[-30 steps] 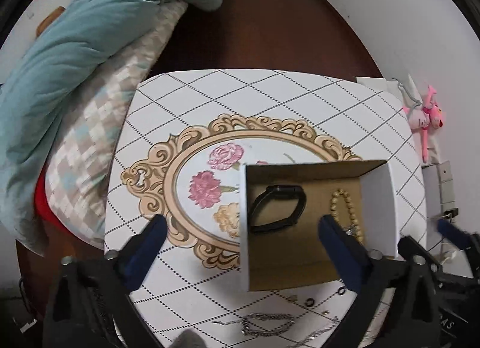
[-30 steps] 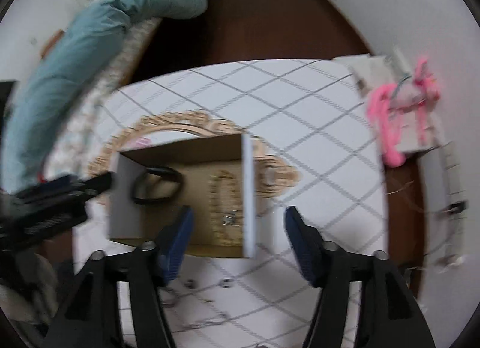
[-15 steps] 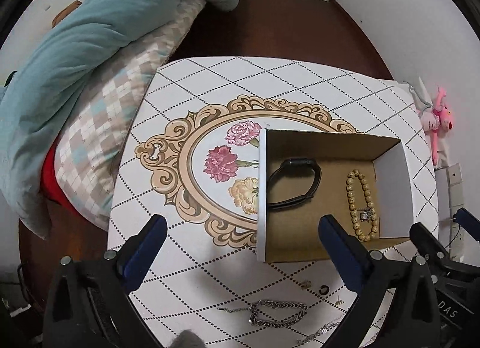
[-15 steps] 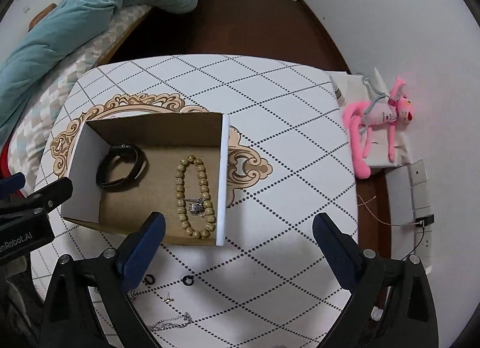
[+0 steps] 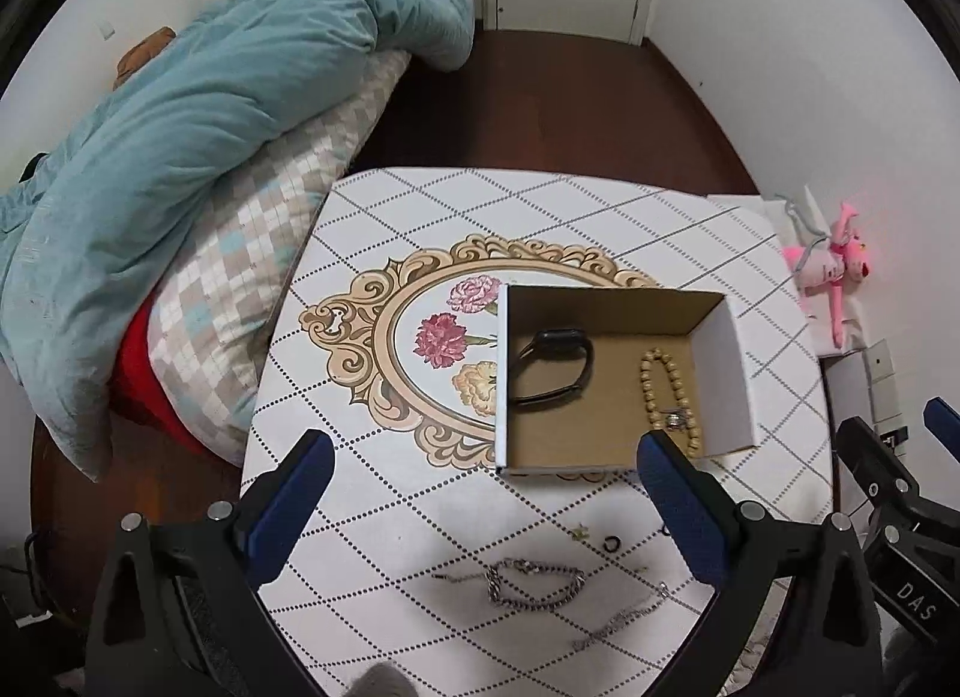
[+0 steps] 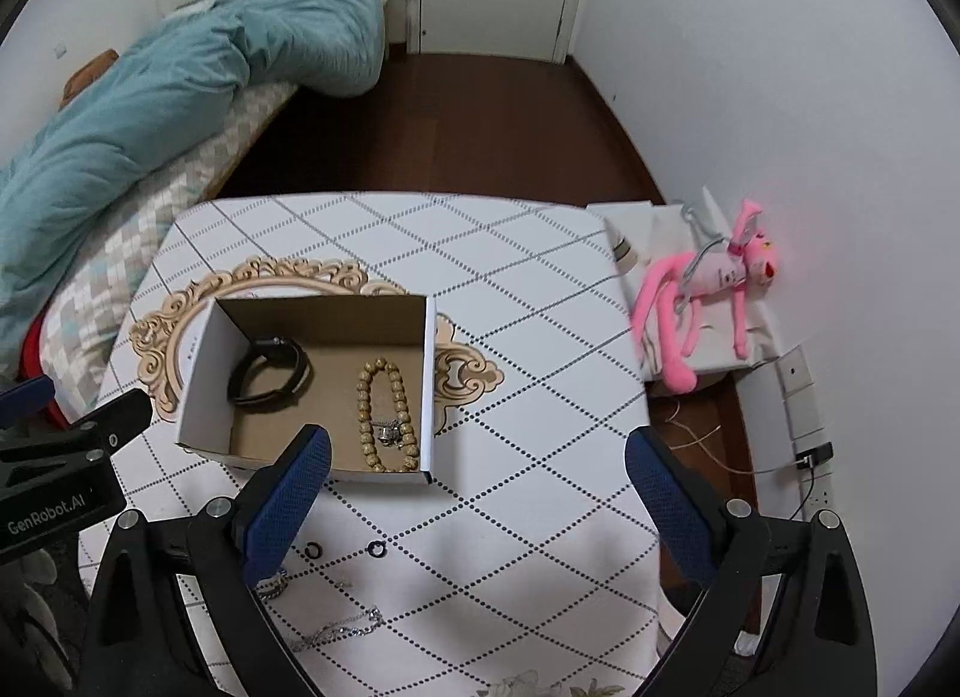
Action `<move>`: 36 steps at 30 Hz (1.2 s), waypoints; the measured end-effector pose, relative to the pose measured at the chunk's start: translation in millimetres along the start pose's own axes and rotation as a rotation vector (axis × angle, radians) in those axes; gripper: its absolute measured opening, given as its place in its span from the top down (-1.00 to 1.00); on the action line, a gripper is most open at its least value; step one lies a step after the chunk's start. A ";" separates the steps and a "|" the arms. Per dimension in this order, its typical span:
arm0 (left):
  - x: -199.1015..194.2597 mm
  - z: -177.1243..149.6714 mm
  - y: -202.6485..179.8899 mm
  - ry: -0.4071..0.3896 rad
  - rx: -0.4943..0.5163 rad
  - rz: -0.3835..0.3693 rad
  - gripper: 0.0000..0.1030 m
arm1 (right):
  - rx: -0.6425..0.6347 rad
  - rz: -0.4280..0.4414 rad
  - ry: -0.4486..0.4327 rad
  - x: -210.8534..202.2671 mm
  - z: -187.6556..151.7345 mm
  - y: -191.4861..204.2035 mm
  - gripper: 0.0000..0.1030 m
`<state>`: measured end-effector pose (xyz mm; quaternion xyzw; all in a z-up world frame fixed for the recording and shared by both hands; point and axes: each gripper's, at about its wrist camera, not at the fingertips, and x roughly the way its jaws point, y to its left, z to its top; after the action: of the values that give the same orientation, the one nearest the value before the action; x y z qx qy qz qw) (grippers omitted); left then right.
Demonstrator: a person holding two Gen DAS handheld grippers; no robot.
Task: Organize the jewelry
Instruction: 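Lift both open tools out of the box, then grasp the thin silver chain with the right tool while the left tool grasps the thick chain bracelet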
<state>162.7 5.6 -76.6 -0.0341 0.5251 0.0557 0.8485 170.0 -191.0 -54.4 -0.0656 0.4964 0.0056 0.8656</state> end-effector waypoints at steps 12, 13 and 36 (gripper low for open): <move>-53.1 -15.9 4.7 -0.094 -0.004 -0.033 -1.00 | 0.055 0.019 -0.114 -67.0 -12.7 -6.5 -0.94; -54.9 -17.9 5.6 -0.097 -0.007 -0.033 -1.00 | 0.060 0.025 -0.117 -69.7 -14.1 -7.0 -0.94; 76.5 -122.3 38.8 0.173 -0.015 0.093 -1.00 | 0.137 0.195 0.255 88.0 -151.3 29.8 -0.21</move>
<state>83.0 34.4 -199.6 -0.0207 0.5970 0.0956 0.7963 82.5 -184.3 -208.8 0.0419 0.6055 0.0474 0.7933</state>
